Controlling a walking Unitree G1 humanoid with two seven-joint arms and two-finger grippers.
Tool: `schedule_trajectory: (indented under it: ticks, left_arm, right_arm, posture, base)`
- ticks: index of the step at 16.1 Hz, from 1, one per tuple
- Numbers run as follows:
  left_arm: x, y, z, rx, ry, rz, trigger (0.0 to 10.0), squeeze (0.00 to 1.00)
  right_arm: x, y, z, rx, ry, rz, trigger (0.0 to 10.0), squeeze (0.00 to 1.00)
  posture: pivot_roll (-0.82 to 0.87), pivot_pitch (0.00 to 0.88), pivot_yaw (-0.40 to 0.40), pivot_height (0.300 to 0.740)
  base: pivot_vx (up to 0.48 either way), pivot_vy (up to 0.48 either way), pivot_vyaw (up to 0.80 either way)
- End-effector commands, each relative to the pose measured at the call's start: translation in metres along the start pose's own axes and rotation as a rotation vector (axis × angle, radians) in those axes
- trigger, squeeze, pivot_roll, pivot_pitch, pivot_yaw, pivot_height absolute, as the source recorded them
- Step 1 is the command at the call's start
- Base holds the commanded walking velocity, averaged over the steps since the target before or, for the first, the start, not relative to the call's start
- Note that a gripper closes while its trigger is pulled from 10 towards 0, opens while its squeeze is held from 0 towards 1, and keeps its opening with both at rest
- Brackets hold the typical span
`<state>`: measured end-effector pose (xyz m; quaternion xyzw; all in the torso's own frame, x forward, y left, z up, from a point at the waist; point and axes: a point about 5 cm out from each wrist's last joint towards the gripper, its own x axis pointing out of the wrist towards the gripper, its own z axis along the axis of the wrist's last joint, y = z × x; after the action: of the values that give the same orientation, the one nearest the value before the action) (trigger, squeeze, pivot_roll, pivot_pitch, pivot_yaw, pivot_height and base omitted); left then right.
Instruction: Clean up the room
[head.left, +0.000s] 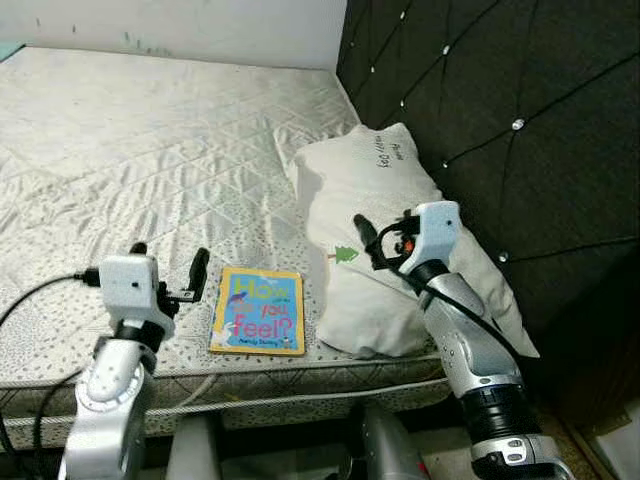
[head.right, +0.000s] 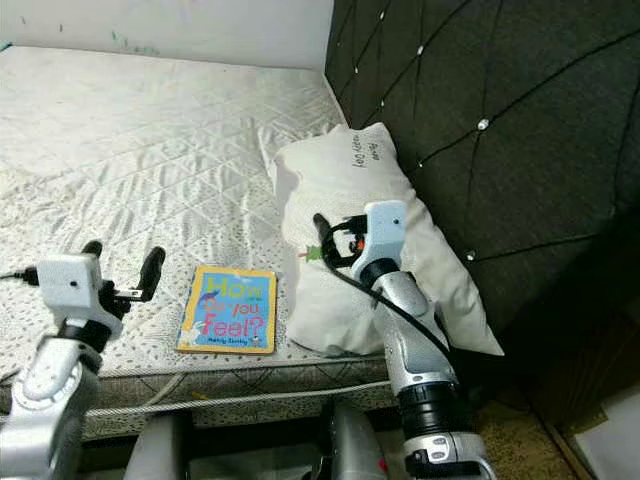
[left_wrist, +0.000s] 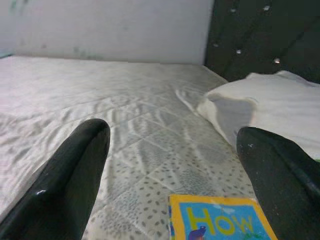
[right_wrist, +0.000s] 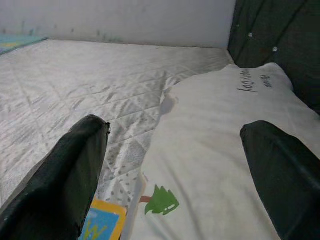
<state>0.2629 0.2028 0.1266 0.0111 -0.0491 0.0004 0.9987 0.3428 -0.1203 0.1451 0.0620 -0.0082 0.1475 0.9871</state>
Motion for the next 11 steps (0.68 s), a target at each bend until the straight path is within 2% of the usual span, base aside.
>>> schedule_trajectory:
  ticks: [1, 2, 3, 7, 11]
  left_arm:
    - [-0.001, 0.000, 0.003, -0.057, -0.011, 0.026, 10.0, 0.00]
    - [-0.001, 0.002, 0.005, -0.095, -0.024, 0.058, 10.0, 0.00]
    - [-0.003, 0.011, 0.011, -0.136, -0.057, 0.131, 10.0, 0.00]
    - [-0.011, 0.019, 0.013, -0.137, -0.084, 0.141, 10.0, 0.00]
    - [-0.009, 0.003, 0.010, -0.193, -0.052, 0.079, 10.0, 0.00]
  right_arm:
    - [0.001, -0.007, 0.004, 0.012, -0.019, -0.031, 10.0, 0.00]
    - [0.000, -0.008, 0.003, 0.011, -0.023, -0.033, 10.0, 0.00]
    - [-0.003, -0.013, 0.002, 0.008, -0.026, -0.057, 10.0, 0.00]
    - [-0.003, -0.015, 0.002, 0.008, -0.033, -0.065, 10.0, 0.00]
    - [-0.007, -0.015, 0.004, 0.031, -0.057, -0.098, 10.0, 0.00]
  posture:
    - [0.06, 0.000, -0.144, 0.594]
    - [0.06, 0.000, -0.141, 0.604]
    - [0.06, 0.000, -0.139, 0.618]
    - [0.05, 0.000, -0.128, 0.666]
    - [0.04, 0.000, -0.091, 0.714]
  base:
    - [0.000, 0.000, 0.00]
    - [0.000, 0.000, 0.00]
    - [0.000, 0.000, 0.00]
    - [0.000, 0.000, 0.00]
    - [0.000, 0.000, 0.00]
